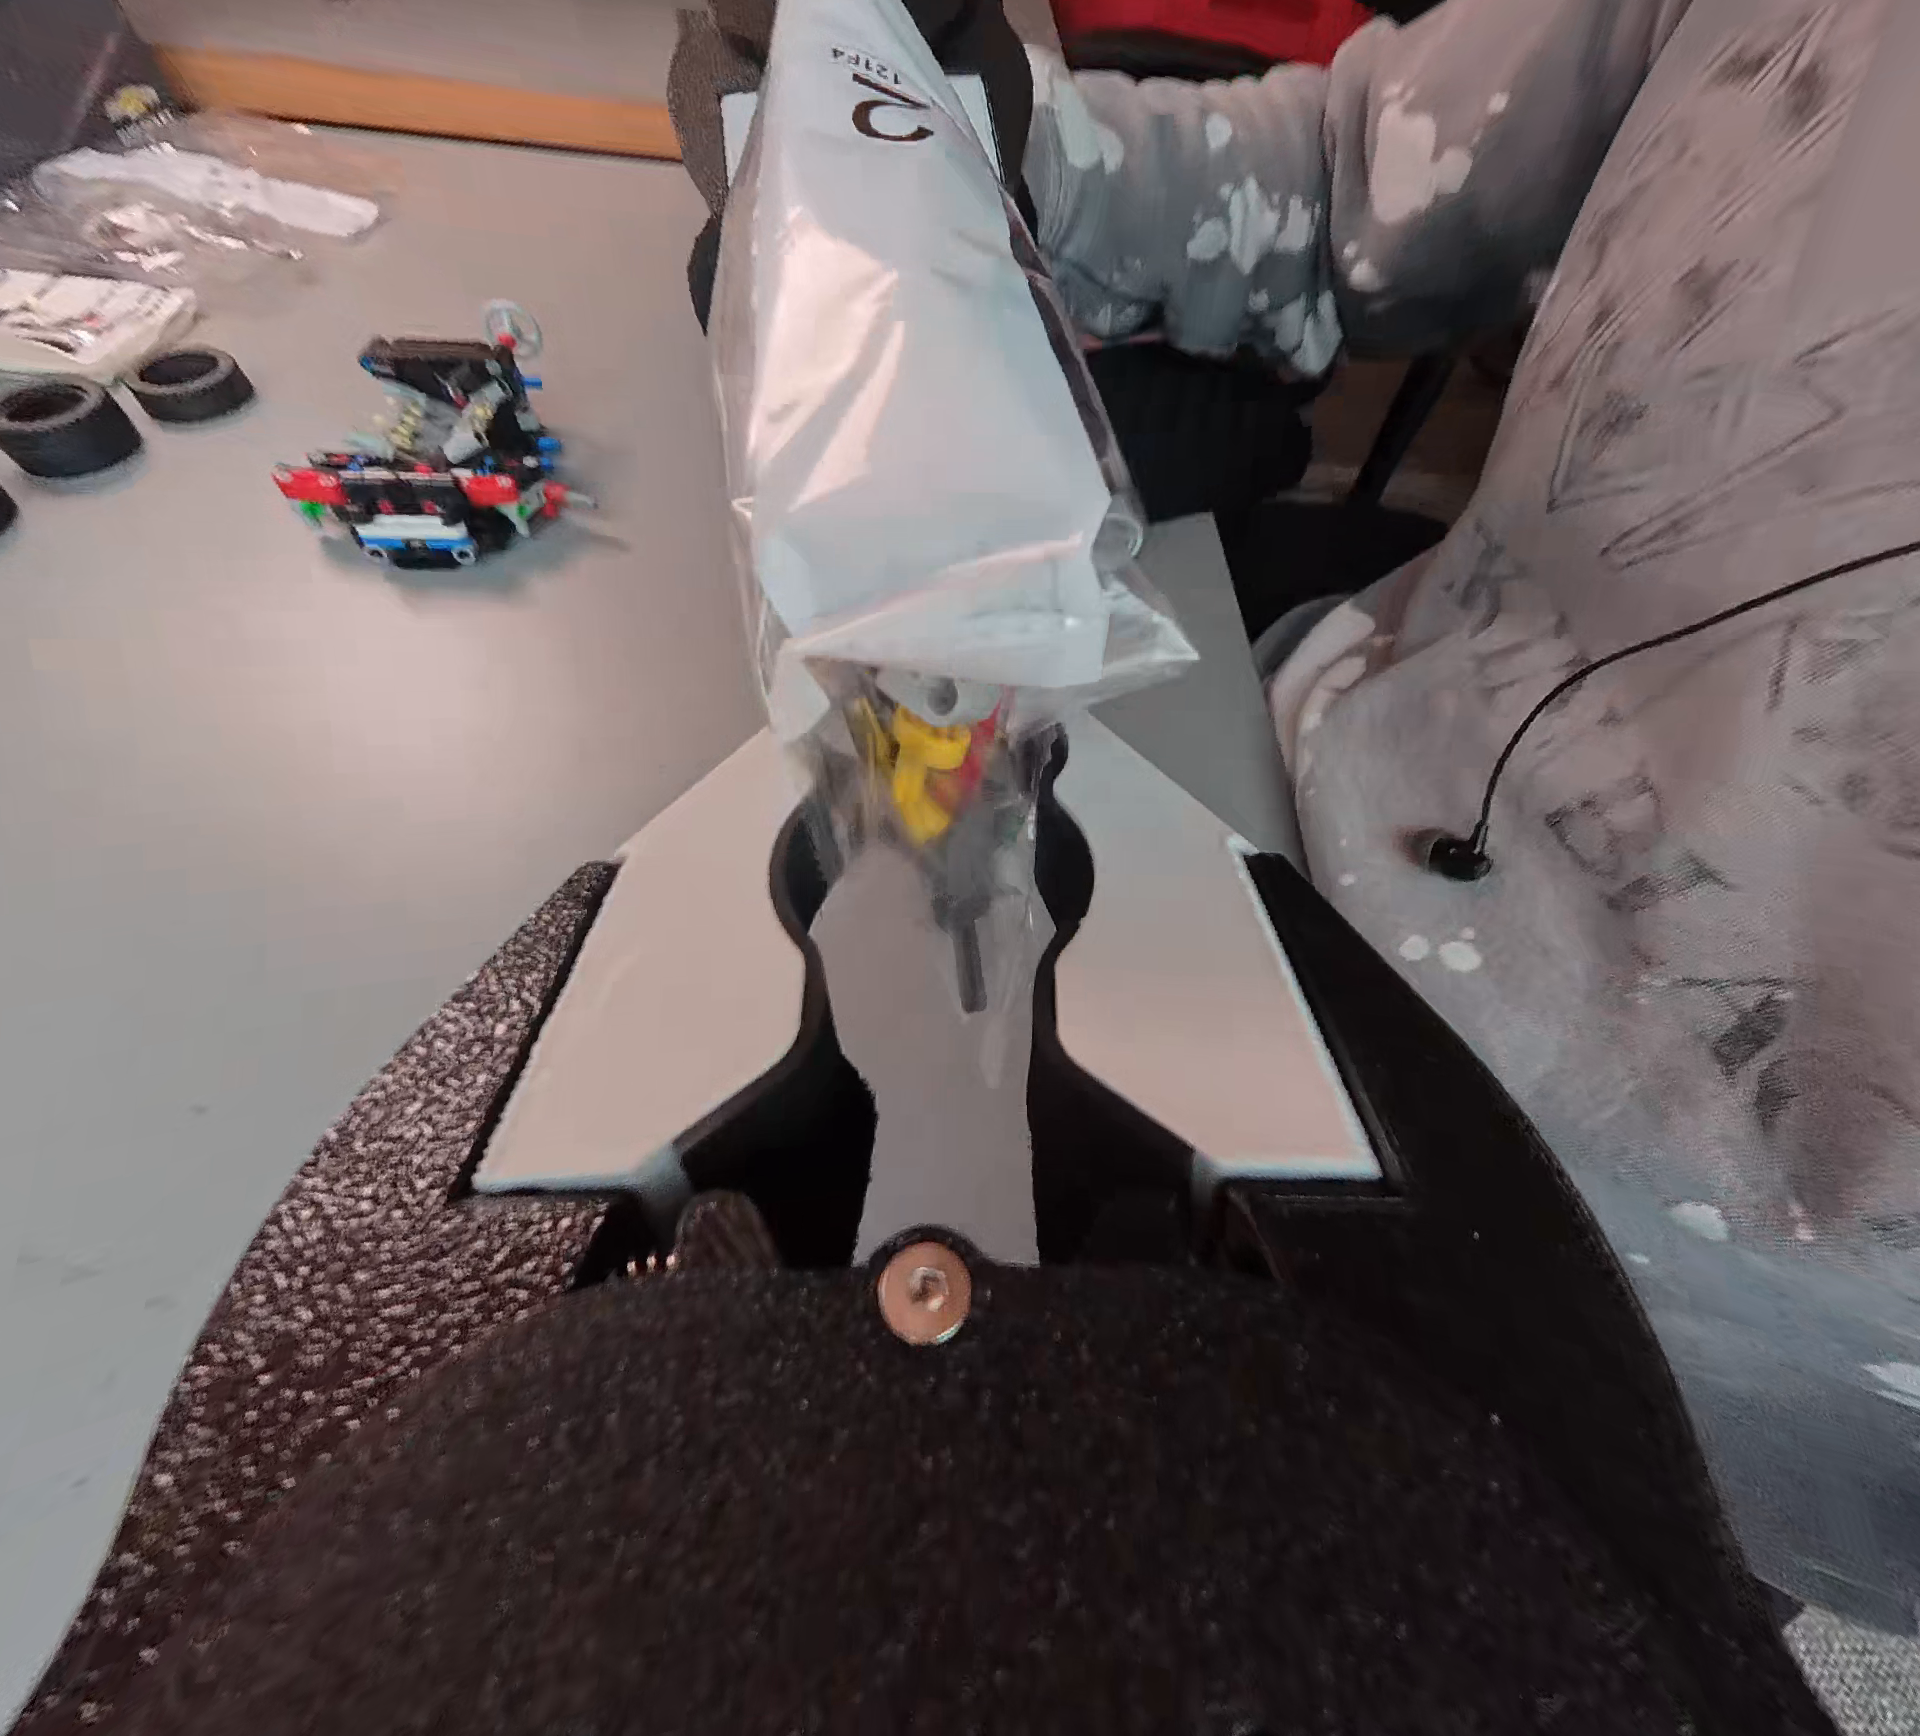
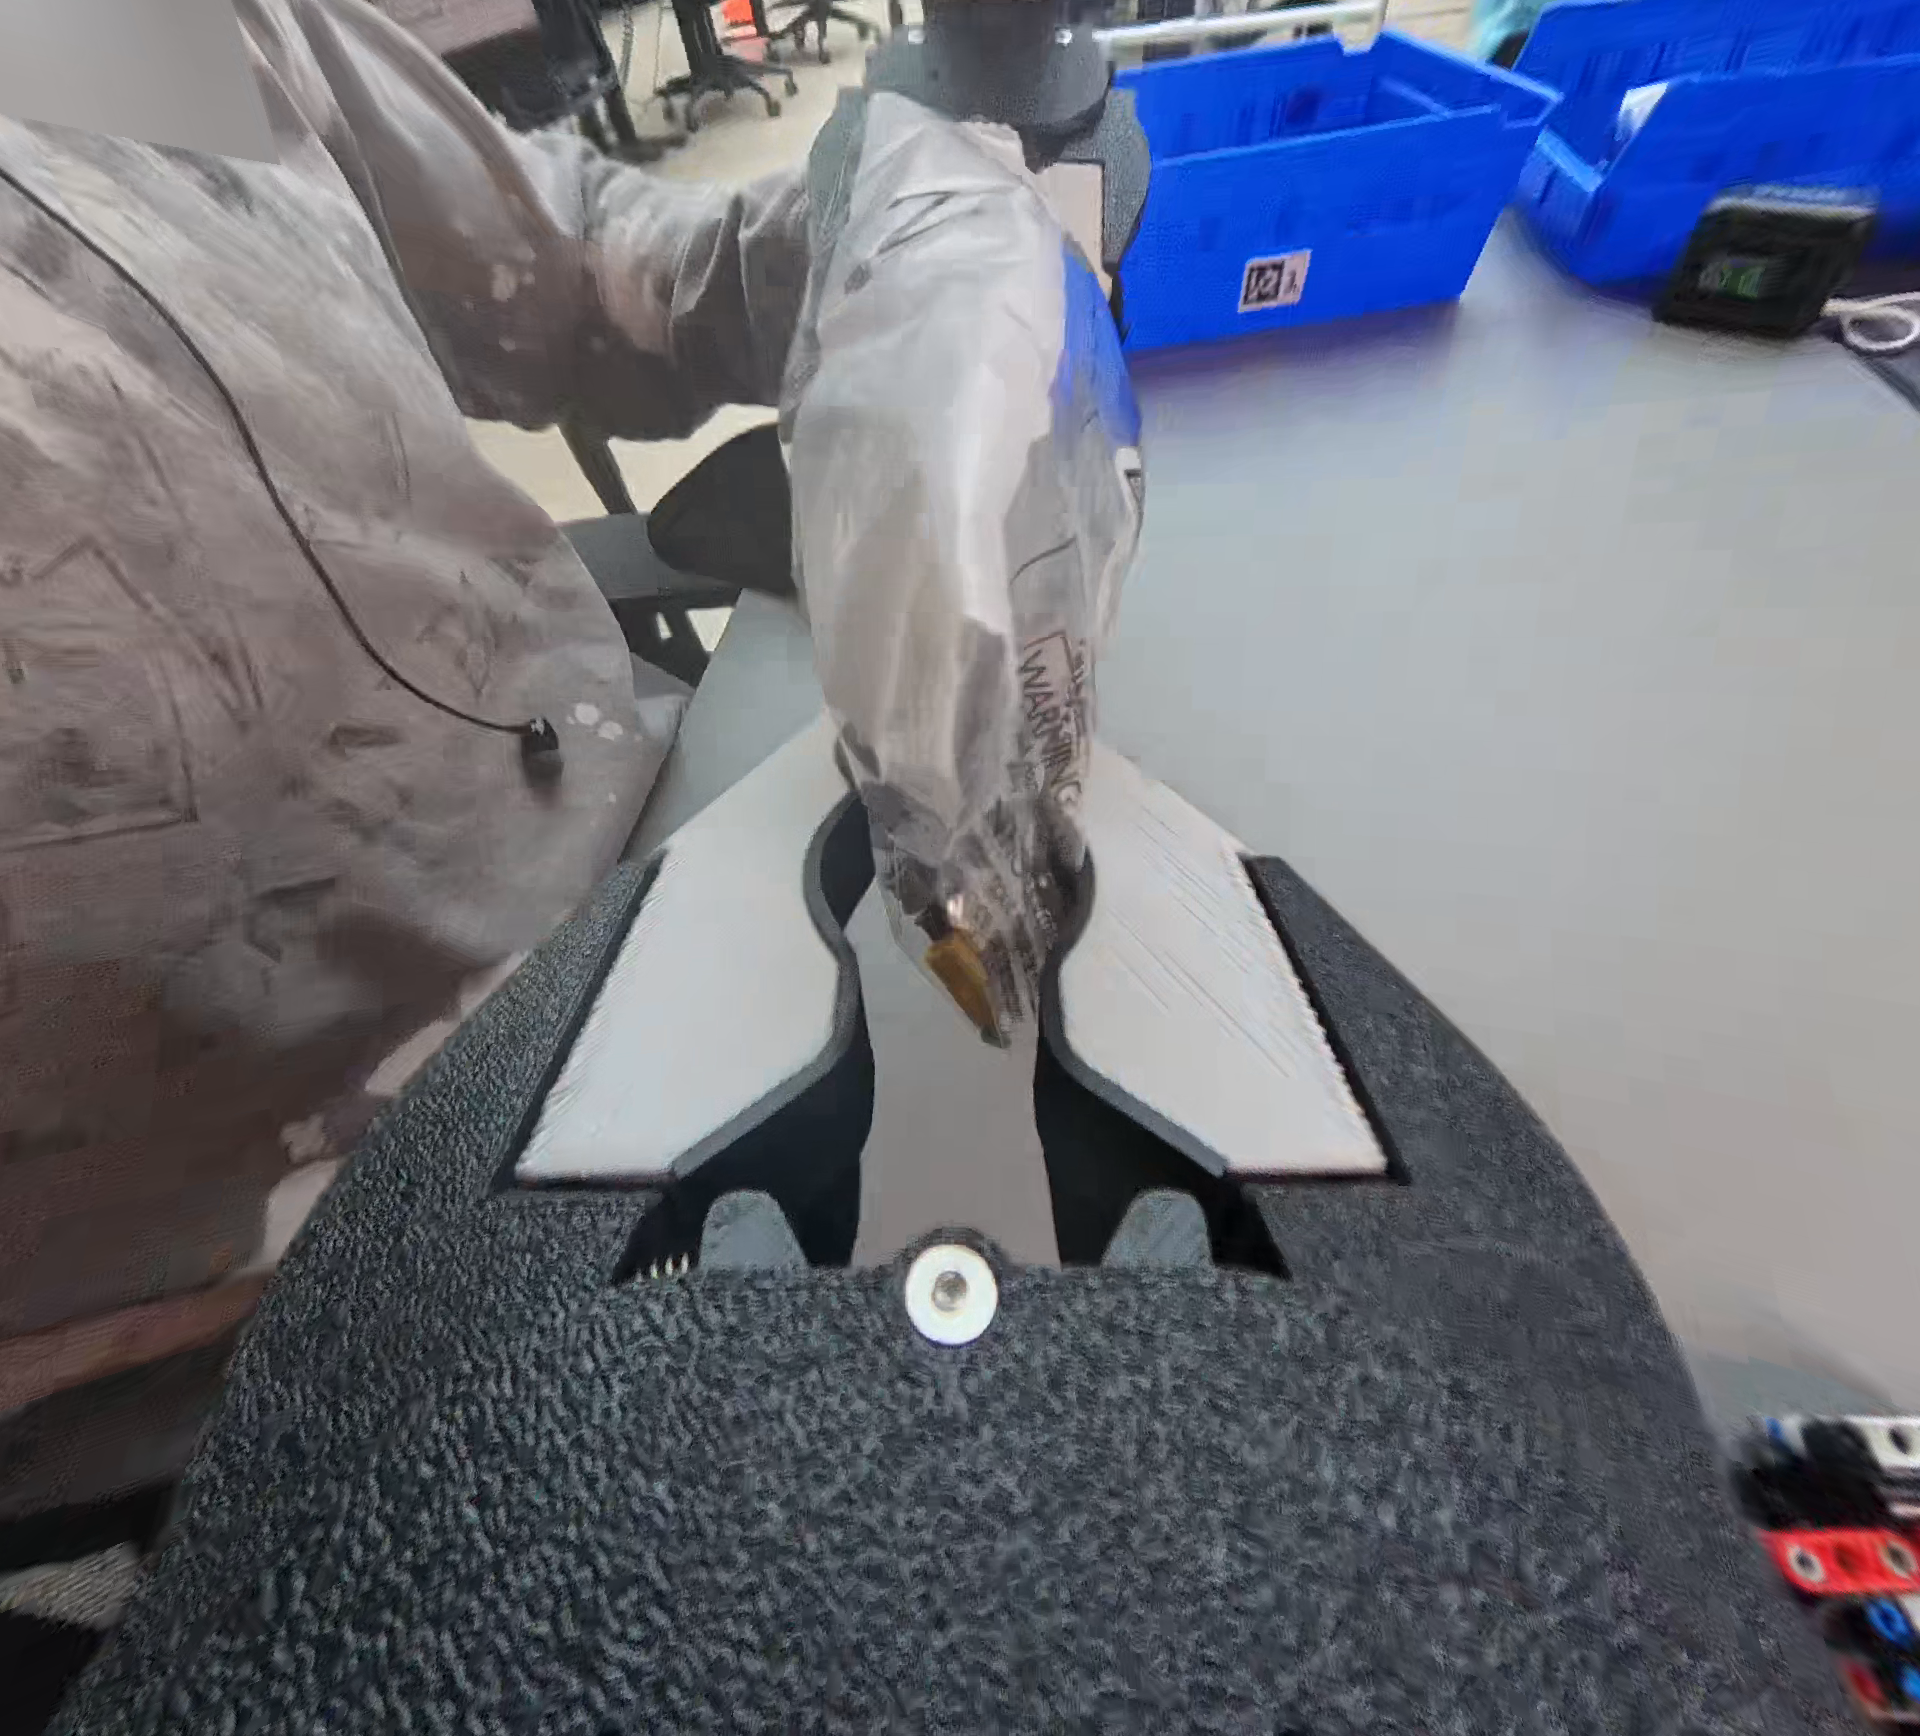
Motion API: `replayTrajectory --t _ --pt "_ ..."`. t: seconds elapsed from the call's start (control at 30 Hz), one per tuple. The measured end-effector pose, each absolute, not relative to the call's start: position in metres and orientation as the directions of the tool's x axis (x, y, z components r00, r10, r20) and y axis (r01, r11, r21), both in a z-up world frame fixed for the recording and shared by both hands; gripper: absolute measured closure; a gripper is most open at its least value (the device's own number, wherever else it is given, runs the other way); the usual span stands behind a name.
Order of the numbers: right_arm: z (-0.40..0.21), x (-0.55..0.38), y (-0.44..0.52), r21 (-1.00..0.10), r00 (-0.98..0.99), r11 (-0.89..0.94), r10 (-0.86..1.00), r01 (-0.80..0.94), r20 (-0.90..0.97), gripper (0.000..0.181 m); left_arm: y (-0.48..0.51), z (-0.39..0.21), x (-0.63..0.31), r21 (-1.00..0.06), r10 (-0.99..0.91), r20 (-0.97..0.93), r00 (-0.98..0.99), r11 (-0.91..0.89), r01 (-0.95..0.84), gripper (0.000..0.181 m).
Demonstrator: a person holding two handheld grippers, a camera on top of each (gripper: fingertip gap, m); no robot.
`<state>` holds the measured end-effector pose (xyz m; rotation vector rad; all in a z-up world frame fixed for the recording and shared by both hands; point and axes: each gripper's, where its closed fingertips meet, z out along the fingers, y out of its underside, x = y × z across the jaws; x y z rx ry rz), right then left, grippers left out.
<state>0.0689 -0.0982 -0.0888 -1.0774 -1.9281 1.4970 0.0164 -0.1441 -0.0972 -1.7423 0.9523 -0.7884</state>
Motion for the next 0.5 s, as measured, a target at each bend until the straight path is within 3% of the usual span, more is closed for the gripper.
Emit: replayTrajectory --t 0.2,0.27,0.37,0.5 --pt "-0.003 0.036 -0.091 -0.997 -0.440 0.074 0.896 0.024 0.056 0.133 -0.147 -0.001 -0.034 -0.969 -0.821 -0.030 0.570 -0.117 -0.220 0.154" --pt "0.011 0.033 -0.068 -0.994 -0.333 0.097 0.937 -0.042 0.106 0.137 -0.146 0.035 -0.071 -0.980 -0.773 -0.055 0.632 -0.078 -0.181 0.155" --pt "0.002 0.032 -0.048 -0.999 -0.302 0.050 0.952 -0.014 0.052 0.144 -0.142 0.093 -0.153 -0.997 -0.629 -0.059 0.775 0.003 -0.073 0.157" --pt "-0.041 0.026 -0.046 -0.996 -0.326 -0.025 0.944 0.084 -0.051 0.149 -0.140 0.154 -0.283 -0.972 -0.468 0.136 0.873 0.108 0.209 0.158"
